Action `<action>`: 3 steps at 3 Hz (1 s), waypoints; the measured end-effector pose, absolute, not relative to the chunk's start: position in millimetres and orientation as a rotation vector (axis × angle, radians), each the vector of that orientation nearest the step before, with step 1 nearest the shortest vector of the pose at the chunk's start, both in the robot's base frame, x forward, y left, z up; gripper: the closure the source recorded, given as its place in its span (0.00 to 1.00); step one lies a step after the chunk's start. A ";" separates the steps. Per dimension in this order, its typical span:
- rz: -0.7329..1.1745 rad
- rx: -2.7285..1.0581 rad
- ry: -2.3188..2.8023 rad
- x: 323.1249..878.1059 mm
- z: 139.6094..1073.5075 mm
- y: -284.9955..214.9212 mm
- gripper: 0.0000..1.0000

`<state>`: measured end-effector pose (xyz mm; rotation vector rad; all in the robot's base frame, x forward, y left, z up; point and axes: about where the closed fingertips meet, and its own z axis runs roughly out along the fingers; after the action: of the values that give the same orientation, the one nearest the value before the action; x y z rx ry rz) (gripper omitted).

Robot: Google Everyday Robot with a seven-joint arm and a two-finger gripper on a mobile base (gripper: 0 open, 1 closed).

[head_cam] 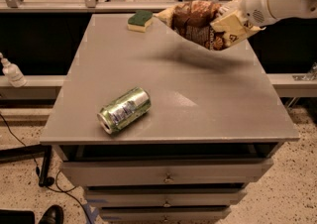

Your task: Move brown chip bag near sponge

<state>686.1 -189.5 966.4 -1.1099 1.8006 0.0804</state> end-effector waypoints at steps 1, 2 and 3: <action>0.091 -1.100 1.749 711.5 968.0 -178.9 1.00; 0.110 -1.098 1.701 728.5 969.5 -164.1 1.00; 0.119 -1.103 1.675 743.1 965.2 -153.1 1.00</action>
Offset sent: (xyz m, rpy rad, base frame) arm 0.0612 0.0382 0.0082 0.0836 -0.1172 0.0639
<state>743.1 -153.1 965.2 -1.1031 1.6748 0.1186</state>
